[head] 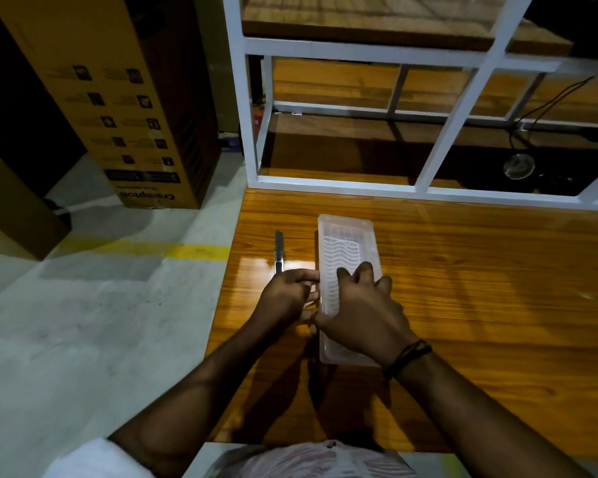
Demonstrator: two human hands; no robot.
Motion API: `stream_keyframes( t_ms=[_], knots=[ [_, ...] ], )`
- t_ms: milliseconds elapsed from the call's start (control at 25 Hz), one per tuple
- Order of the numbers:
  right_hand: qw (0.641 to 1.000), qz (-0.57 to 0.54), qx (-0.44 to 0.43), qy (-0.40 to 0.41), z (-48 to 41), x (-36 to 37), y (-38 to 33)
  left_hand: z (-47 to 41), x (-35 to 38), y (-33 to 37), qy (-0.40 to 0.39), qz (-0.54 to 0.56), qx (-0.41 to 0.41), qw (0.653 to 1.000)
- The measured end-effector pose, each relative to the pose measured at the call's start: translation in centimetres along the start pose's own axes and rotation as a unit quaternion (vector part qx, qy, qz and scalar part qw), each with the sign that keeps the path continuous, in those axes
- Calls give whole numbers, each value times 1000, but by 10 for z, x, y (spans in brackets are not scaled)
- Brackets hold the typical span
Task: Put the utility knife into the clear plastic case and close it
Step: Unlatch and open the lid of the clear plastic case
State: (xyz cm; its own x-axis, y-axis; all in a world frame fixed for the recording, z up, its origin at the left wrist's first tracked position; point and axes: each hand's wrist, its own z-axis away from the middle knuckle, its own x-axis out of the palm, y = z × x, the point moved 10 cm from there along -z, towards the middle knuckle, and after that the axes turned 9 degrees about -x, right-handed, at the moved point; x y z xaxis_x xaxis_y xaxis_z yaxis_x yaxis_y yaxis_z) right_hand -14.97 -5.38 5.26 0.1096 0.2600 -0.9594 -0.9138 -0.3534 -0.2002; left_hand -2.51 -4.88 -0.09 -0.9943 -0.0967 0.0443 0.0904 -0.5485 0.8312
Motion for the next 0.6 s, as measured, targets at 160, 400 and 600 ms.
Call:
stream_keyframes(
  t_ms=[160, 400, 600],
  knots=[
    [995, -96, -10, 12, 2, -9, 15, 2, 4, -3, 13, -38, 7, 999],
    [984, -176, -11, 36, 6, -16, 40, 1, 12, 7, 75, -107, 49, 990],
    [994, -101, -22, 48, 6, -11, 21, 5, 7, 11, 100, -152, 51, 982]
  ],
)
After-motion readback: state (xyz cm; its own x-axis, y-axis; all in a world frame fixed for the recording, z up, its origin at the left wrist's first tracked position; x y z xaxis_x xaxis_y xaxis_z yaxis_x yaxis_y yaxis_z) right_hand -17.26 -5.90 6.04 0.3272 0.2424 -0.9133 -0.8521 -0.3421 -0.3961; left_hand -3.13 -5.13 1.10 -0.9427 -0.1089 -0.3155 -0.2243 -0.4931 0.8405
